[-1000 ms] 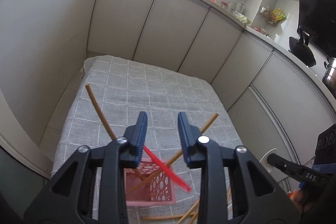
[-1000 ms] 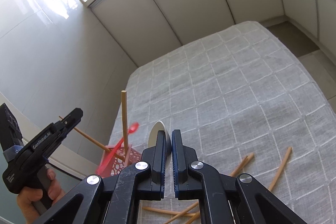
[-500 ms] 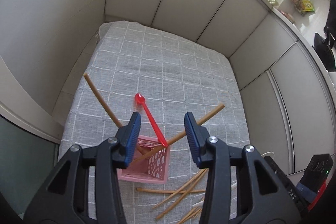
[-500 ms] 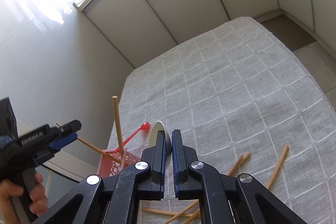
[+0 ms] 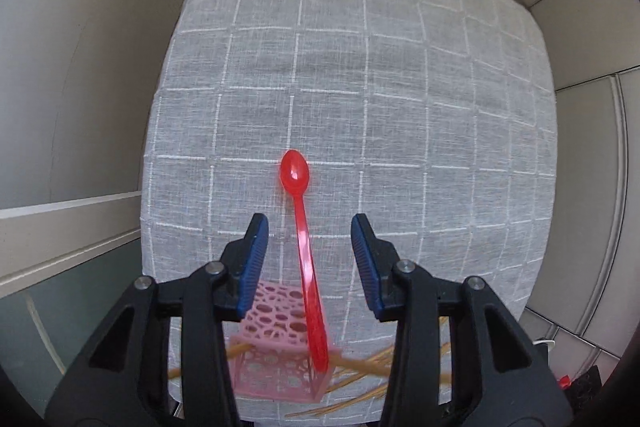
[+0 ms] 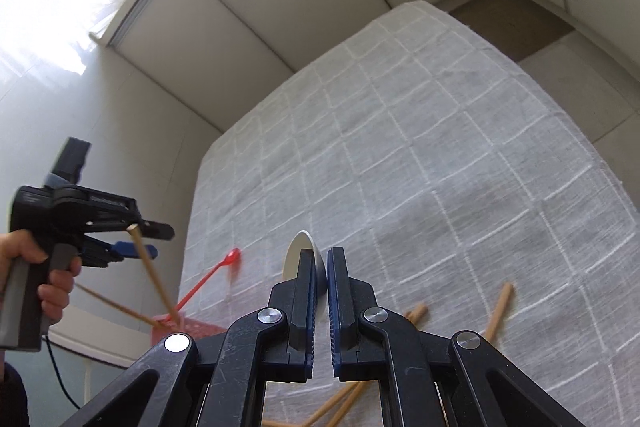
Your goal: Organize utensils
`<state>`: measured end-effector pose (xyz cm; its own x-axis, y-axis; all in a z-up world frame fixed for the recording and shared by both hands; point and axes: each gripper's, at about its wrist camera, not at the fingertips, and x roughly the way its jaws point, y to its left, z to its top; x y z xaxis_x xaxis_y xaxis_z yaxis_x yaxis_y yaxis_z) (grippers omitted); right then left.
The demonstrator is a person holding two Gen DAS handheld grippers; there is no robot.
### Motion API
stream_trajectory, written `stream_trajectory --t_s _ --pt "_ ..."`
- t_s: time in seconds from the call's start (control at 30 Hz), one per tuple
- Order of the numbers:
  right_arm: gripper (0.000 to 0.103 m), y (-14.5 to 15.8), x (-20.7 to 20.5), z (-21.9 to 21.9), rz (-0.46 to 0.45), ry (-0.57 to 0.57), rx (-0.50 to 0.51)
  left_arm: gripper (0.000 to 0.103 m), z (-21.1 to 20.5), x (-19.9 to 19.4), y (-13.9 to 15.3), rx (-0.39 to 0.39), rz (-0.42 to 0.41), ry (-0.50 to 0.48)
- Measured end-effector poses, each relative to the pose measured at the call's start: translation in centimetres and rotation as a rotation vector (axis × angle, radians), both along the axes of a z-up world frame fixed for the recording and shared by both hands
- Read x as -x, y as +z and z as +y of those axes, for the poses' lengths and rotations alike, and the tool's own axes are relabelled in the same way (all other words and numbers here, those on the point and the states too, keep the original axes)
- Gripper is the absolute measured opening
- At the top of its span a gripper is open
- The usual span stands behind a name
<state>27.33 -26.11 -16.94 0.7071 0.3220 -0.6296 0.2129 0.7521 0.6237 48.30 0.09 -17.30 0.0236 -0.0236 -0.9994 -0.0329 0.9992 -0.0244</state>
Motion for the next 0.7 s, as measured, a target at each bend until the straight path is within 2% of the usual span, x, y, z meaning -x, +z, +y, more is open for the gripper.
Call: stream_trajectory --t_s 0.17,0.33,0.47,0.57,0.7 --pt "0.005 -0.9 -0.3 -1.4 0.034 -0.003 0.032 0.045 -0.7 -2.3 -4.6 -0.059 0.099 -0.010" --pt "0.005 -0.8 0.1 -1.7 0.034 0.014 0.022 0.043 -1.8 -2.3 -7.5 -0.120 0.161 -0.079" --pt "0.005 -0.6 0.1 -1.4 0.027 0.024 0.031 0.033 -2.5 -1.3 -8.5 -0.154 0.185 -0.131" --pt "0.005 -0.7 0.0 -1.3 0.029 0.023 0.023 0.010 -2.8 -0.7 -8.5 -0.160 0.178 -0.147" --pt "0.005 -0.6 -0.1 -1.1 0.029 0.025 0.023 0.009 -3.0 0.2 -7.6 -0.150 0.126 -0.140"
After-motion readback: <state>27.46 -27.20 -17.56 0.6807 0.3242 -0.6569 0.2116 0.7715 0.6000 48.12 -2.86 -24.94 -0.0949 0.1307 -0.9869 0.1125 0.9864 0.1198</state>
